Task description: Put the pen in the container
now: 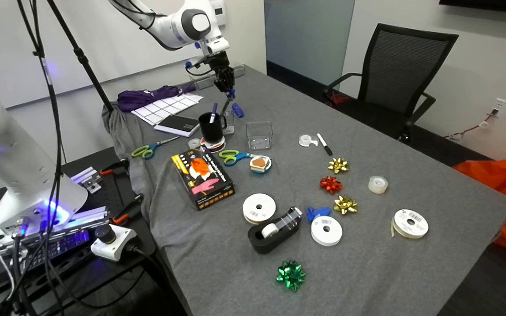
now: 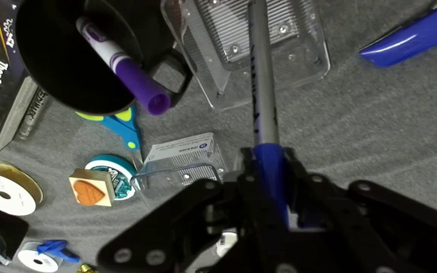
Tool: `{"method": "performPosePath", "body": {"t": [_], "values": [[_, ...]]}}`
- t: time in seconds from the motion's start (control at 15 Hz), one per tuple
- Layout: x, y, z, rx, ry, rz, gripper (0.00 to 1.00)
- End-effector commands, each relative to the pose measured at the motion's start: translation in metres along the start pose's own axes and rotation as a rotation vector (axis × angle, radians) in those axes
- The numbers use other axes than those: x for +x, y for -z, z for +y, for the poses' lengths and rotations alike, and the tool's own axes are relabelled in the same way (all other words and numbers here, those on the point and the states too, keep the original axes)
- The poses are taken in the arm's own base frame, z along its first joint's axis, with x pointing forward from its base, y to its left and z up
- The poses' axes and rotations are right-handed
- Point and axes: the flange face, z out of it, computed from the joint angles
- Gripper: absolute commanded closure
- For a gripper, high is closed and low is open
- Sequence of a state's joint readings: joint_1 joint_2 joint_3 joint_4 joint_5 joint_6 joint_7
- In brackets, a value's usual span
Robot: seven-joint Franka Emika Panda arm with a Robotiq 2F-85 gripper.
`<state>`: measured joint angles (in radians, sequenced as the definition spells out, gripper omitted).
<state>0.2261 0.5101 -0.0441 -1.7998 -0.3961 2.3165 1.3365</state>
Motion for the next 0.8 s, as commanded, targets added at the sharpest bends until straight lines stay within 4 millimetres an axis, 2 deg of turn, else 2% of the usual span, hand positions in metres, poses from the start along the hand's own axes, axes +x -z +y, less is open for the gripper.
{"method": "performPosePath", "body": {"t": [0.0,0.13,0.53,0.6,0.73], "values": [[-0.003,-0.016,-0.003,-0.023,-0.009,-0.002,0.56],[-0.003,-0.020,-0.003,-0.033,-0.007,-0.008,0.49],[0.000,-0.009,0.001,-0.022,-0.005,-0.012,0.06],[0.000,-0.006,0.002,-0.022,-0.003,-0.012,0.02],[0.002,0.006,0.004,-0.005,0.002,-0.020,0.00]]}}
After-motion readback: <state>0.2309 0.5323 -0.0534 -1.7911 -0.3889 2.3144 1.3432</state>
